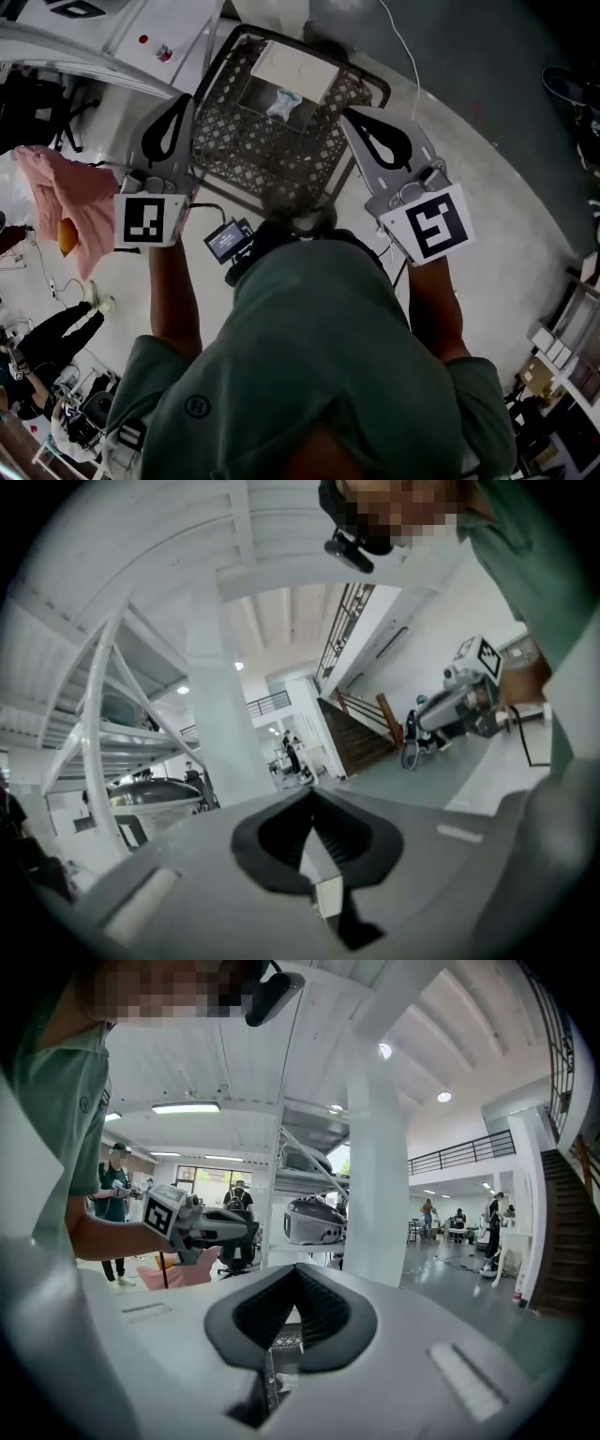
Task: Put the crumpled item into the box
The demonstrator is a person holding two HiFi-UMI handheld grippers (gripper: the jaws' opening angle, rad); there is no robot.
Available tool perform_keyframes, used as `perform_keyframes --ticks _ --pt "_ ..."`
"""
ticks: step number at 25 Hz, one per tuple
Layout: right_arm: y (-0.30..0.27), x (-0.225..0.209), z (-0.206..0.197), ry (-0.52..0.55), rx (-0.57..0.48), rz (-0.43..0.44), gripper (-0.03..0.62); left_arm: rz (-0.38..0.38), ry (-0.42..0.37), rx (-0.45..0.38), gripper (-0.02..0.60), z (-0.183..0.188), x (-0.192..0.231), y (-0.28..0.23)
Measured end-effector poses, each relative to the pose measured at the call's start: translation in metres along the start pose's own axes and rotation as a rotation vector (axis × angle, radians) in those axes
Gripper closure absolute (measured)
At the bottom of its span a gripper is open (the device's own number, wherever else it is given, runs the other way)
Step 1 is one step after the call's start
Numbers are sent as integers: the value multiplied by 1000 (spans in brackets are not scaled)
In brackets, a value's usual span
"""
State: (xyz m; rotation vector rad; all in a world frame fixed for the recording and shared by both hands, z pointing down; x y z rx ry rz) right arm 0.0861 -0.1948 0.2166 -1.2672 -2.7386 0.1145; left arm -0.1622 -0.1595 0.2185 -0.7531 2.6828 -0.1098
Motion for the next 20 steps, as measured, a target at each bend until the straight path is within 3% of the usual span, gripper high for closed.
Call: perform_keyframes --ticks 9,20 --pt "15 23 32 47 -64 80 588 109 -92 -66 578 59 -12 65" --pt "36 35 44 73 -72 122 589 162 -136 -78 578 82 -35 100"
Point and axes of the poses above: the fingertips, and each gripper's own axes: y backward along the fingers, x to its left, z out of its top, the point moved 6 cm from there along y, backward along the fingers, and after that the axes turned 12 degrees about -z, right-handed, at the moved point
